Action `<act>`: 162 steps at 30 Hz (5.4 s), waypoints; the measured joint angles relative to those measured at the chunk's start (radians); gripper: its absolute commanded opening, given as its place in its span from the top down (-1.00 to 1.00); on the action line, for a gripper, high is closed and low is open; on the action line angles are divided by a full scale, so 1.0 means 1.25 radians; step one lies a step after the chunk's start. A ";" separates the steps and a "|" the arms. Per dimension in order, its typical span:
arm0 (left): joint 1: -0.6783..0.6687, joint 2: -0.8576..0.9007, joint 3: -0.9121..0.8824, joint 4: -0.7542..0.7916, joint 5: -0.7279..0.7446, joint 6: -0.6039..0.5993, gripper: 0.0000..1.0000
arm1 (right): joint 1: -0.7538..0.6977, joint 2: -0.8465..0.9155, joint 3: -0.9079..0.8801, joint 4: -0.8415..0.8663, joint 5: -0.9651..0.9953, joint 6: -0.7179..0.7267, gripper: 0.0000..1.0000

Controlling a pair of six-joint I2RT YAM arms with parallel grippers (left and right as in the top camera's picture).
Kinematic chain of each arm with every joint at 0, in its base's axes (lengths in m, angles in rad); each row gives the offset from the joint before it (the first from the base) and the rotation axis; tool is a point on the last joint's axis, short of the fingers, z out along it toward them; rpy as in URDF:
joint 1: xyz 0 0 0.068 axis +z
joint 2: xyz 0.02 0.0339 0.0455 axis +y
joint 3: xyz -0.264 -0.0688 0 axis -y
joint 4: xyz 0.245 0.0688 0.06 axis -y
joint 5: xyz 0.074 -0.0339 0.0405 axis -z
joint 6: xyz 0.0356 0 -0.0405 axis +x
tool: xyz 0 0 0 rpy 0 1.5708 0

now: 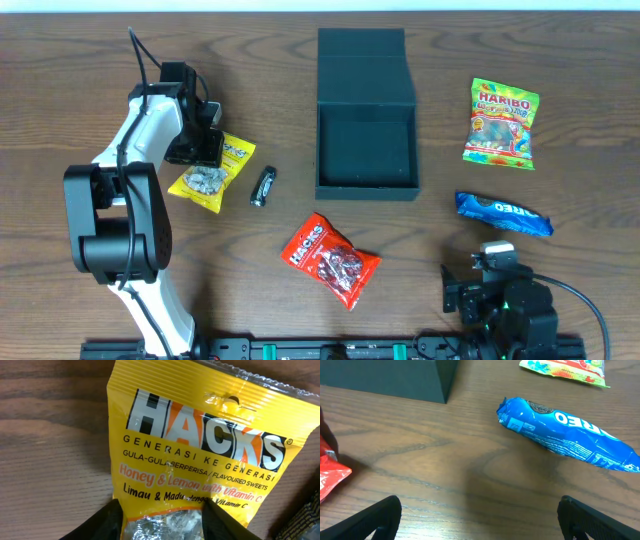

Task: Pack container
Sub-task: 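Close the left gripper on the yellow bag's top and lift it, then carry the yellow bag right and lower it into the black box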

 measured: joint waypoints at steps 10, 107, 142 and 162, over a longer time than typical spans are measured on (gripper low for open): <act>0.000 0.000 0.000 0.000 0.001 -0.001 0.64 | 0.000 0.000 0.000 0.000 0.000 0.000 -0.99; -0.084 0.023 0.006 0.126 -0.092 -0.087 -0.45 | 0.000 0.000 0.000 0.000 0.000 0.000 -0.99; -0.084 -0.050 0.009 0.085 -0.052 -0.126 0.88 | 0.000 0.000 0.000 0.000 0.000 0.000 -0.99; -0.394 -0.302 0.007 0.101 -0.016 -0.480 0.88 | 0.000 0.000 0.000 0.000 0.000 0.000 -0.98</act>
